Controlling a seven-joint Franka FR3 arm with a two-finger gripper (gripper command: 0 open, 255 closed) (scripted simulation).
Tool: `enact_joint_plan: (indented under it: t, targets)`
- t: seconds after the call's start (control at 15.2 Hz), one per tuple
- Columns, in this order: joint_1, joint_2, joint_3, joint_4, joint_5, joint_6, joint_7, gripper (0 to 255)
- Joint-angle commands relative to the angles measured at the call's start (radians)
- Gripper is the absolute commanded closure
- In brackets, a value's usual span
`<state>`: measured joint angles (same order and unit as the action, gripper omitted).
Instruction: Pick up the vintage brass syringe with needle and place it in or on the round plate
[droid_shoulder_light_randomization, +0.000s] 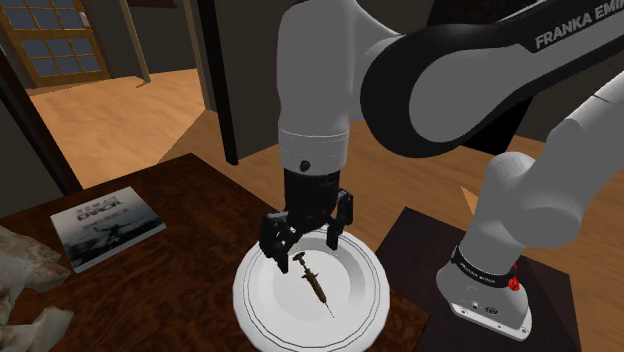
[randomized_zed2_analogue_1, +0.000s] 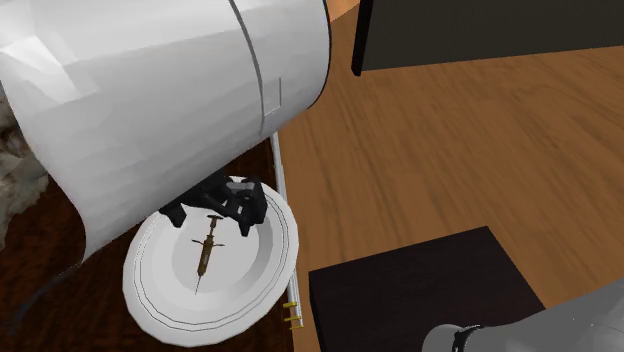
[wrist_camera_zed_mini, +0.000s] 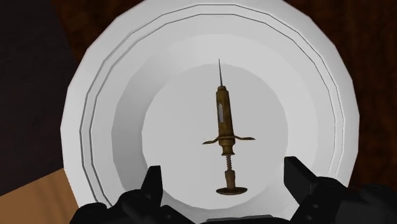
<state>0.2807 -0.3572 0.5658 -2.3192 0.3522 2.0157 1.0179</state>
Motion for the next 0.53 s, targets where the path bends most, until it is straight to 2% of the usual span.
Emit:
enact_joint_plan:
  t: [0.0, 0.07, 0.46]
  targets:
    - [-0.004, -0.021, -0.019, 0.042, -0.005, -0.065, -0.004, 0]
    - [-0.005, -0.027, -0.027, 0.062, -0.007, -0.092, -0.004, 0]
    - [-0.005, -0.027, -0.027, 0.062, -0.007, -0.092, -0.004, 0]
